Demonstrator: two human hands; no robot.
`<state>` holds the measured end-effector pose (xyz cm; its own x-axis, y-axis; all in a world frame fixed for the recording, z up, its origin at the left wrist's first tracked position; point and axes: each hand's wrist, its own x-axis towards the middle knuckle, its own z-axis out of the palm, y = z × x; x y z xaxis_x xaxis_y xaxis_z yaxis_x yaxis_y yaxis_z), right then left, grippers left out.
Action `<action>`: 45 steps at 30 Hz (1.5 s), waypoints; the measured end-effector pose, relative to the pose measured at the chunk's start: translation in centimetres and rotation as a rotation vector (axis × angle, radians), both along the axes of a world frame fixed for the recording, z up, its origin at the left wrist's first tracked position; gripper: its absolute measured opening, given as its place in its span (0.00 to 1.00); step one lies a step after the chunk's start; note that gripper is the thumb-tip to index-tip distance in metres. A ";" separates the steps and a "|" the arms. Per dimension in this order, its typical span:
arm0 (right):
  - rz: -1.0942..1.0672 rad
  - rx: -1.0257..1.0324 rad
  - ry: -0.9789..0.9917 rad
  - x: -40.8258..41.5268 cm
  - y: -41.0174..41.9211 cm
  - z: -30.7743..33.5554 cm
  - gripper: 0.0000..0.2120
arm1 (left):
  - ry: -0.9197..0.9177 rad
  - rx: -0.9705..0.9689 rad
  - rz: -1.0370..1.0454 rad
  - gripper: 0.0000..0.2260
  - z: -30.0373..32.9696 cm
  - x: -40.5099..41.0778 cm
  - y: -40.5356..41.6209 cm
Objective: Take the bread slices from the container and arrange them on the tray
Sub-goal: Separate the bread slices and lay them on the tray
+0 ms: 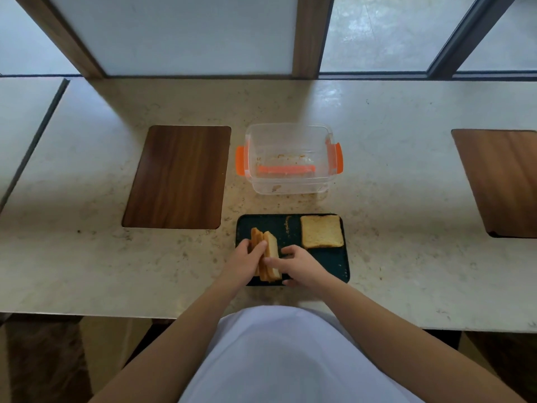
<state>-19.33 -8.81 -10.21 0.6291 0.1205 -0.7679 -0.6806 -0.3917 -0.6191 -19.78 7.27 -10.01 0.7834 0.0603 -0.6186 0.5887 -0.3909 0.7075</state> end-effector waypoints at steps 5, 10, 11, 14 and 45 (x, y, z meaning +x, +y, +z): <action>0.026 -0.009 -0.071 -0.3 -1.4 -0.5 0.22 | -0.034 0.015 -0.017 0.15 -0.1 -0.4 0.0; 0.066 -0.147 -0.200 -0.9 -2.9 -0.1 0.10 | -0.045 0.033 -0.033 0.08 -0.8 -0.6 0.4; 0.065 -0.153 -0.205 -1.0 -3.0 -0.1 0.09 | -0.043 0.028 -0.046 0.09 -0.8 -0.6 0.4; 0.040 -0.183 -0.218 -1.1 -3.7 0.1 0.12 | -0.036 0.040 -0.058 0.15 -0.8 -0.6 0.4; -1.125 0.512 0.363 -6.3 -8.5 1.3 0.18 | 0.039 0.093 -0.058 0.23 -0.6 -0.1 0.3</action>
